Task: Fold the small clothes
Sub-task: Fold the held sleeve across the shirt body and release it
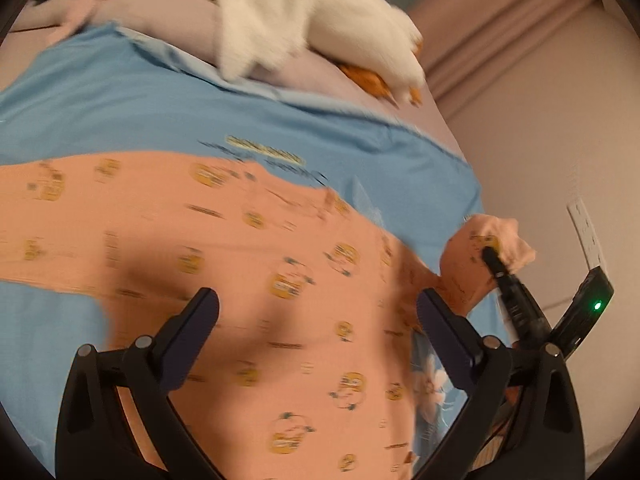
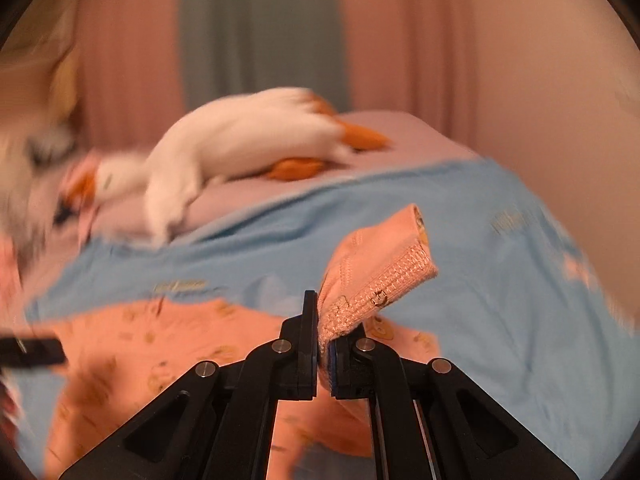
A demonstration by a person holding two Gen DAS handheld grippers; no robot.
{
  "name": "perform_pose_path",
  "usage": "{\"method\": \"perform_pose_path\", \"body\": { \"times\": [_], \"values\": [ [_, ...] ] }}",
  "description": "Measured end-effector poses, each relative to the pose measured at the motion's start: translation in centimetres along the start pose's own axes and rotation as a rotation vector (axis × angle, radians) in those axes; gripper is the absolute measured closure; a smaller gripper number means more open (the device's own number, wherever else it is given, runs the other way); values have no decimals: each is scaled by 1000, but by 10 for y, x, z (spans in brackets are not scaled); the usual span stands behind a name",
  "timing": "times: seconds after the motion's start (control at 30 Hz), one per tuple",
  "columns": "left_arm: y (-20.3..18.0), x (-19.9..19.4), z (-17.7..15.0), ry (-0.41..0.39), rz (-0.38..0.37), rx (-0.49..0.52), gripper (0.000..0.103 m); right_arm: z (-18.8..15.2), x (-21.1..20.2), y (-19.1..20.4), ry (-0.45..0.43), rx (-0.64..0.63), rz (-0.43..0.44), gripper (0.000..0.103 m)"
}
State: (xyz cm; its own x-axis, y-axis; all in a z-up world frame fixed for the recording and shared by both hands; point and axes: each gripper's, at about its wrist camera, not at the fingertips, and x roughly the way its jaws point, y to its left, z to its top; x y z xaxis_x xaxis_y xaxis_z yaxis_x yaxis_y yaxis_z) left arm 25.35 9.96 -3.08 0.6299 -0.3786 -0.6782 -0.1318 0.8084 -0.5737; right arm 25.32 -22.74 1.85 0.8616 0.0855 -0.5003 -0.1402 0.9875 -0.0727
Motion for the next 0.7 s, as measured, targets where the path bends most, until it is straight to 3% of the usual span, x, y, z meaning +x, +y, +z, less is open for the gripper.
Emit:
{"method": "perform_pose_path", "body": {
  "times": [0.1, 0.33, 0.4, 0.5, 0.67, 0.7],
  "values": [
    [26, -18, 6, -28, 36, -28, 4, 1, 26, 71, 23, -190, 3, 97],
    [92, -53, 9, -78, 96, -132, 4, -44, 54, 203, 30, -581, -24, 97],
    [104, -59, 8, -81, 106, -145, 4, -63, 65, 225, 39, -696, -61, 97],
    [112, -63, 7, -79, 110, -158, 4, -79, 67, 243, 71, -743, -15, 97],
    [114, -64, 5, -85, 117, -161, 4, -97, 62, 272, 42, -847, 12, 97],
    [115, -63, 5, -87, 119, -163, 4, -98, 59, 274, 51, -833, 57, 97]
  ]
}}
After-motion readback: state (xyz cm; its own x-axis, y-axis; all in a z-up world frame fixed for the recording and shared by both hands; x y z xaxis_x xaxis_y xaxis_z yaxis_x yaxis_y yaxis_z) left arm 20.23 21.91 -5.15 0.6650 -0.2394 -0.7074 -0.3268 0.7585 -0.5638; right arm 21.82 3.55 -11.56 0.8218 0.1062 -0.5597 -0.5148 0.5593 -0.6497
